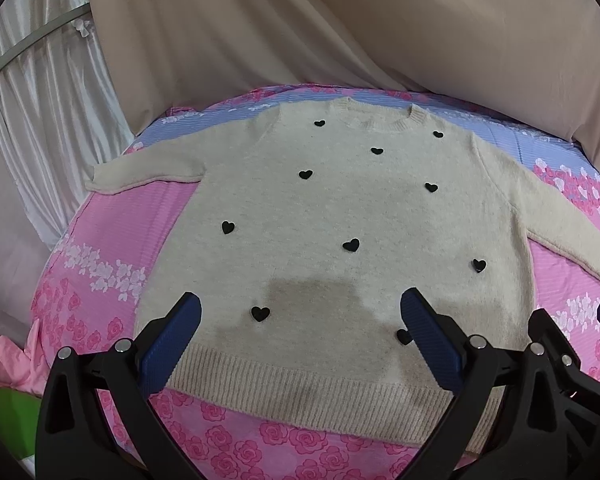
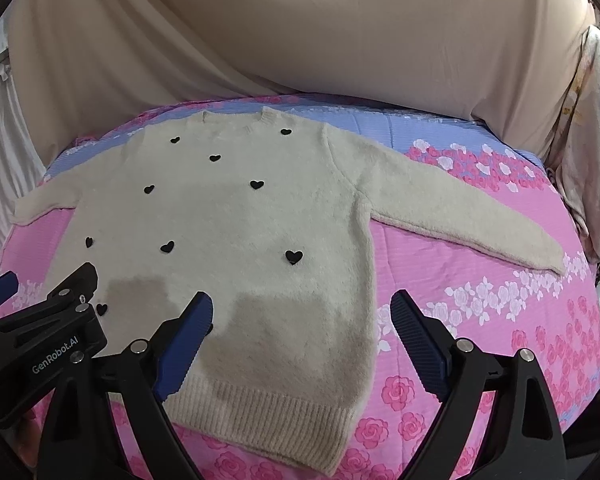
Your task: Fold small clothes
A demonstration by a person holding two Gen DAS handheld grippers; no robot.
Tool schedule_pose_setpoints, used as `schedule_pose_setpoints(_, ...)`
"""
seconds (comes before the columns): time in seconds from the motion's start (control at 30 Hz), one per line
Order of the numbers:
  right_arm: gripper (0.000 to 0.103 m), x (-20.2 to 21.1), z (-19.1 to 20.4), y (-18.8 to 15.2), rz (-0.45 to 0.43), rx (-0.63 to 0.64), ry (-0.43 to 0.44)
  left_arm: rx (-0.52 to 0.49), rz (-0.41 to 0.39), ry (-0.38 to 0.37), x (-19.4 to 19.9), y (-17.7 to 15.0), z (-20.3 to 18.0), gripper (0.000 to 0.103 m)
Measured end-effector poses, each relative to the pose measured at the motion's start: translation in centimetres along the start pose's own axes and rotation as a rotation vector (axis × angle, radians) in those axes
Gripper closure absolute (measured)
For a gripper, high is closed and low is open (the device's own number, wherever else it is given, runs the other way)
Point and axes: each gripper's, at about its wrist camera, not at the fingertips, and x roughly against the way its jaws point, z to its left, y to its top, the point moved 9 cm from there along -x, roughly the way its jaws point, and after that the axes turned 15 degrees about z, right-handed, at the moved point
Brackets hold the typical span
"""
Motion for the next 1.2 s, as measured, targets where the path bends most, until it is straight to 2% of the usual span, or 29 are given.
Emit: schedule_pose_setpoints(1.2,0.014,-0.56,-0.78,-0.39,0.006,-0.002,-0.010,0.000,0.004,0.003,-0.39,-0.26,-0.70,0.006)
